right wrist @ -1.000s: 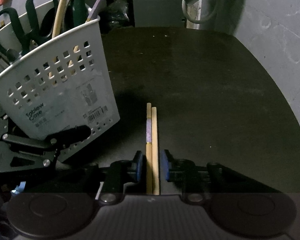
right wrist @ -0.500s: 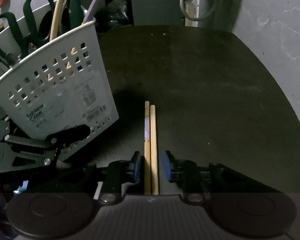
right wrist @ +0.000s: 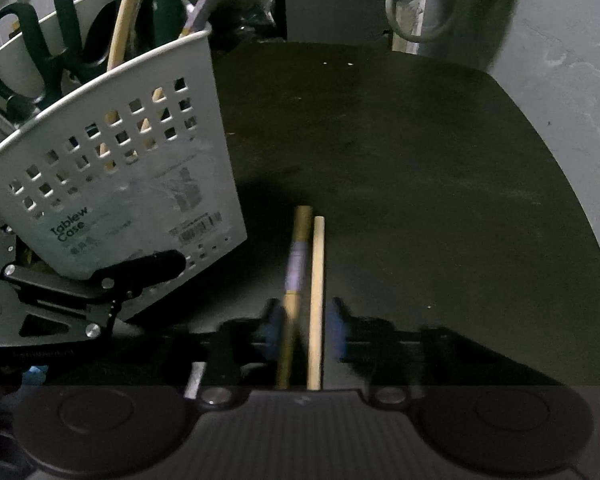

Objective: Organize utensils

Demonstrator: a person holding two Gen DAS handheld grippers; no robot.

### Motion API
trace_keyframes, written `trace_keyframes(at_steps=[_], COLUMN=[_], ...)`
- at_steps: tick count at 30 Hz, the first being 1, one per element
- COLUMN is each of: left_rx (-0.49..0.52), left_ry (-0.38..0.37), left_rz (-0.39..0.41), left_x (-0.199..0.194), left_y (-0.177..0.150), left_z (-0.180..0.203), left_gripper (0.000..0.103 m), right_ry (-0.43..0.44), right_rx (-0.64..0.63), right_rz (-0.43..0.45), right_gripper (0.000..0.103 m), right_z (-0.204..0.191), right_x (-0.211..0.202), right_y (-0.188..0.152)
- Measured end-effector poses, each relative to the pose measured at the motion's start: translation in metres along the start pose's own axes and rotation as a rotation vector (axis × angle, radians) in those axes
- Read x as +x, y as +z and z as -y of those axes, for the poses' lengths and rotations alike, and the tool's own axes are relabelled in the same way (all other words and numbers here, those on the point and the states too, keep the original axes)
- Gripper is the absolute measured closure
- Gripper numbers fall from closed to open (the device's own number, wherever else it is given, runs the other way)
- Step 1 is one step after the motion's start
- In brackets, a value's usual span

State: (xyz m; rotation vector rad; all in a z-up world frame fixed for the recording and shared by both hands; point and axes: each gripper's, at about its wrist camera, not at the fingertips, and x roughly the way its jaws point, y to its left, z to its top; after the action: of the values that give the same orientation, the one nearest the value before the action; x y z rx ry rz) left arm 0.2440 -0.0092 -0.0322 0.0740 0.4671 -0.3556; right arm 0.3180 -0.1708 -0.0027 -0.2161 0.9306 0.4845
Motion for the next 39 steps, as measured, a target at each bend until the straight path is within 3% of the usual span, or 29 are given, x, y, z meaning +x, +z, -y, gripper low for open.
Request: trace_keyframes(at_steps=[6, 28, 29, 31, 34, 36, 37, 39], left_rx=[0.0, 0.001, 0.002, 0.001, 0.0, 0.001, 0.0, -0.001], left_ry=[-0.002, -0.002, -0.002, -0.002, -0.003, -0.003, -0.003, -0.003], left_rz=[0.001, 0.0, 0.0, 0.0, 0.0, -0.001, -0.001, 0.0], left_x=[0.0, -0.001, -0.001, 0.0, 0.0, 0.0, 0.0, 0.001], left_y=[0.0, -0.002, -0.002, -0.001, 0.0, 0.0, 0.0, 0.0], left_z=[0.0, 0.002, 0.001, 0.0, 0.001, 0.0, 0.001, 0.002], left_gripper=[0.028, 0.028, 0.028, 0.028, 0.028, 0.028, 0.028, 0.028], right_ry=[0.007, 0.011, 0.02, 0.044, 0.027, 0.025, 0.021, 0.031], right_rx=[0.005, -0.019, -0.018, -0.021, -0.054, -0.05, -0.044, -0.019], right_rz=[-0.045, -0.08, -0.081, -0.086, -0.09, -0.096, -0.096, -0.091], right_gripper=[0.088, 0.085, 0.084, 0.072, 0.068, 0.074, 0.085, 0.088], right_z=[0.0, 0.0, 0.001, 0.002, -0.005, -0.006, -0.004, 0.003], right_x=[0.003, 0.008, 0.008, 0.008, 0.01, 0.011, 0.011, 0.011], right_y=[0.009, 0.017, 0.017, 0.017, 0.019, 0.02, 0.021, 0.021])
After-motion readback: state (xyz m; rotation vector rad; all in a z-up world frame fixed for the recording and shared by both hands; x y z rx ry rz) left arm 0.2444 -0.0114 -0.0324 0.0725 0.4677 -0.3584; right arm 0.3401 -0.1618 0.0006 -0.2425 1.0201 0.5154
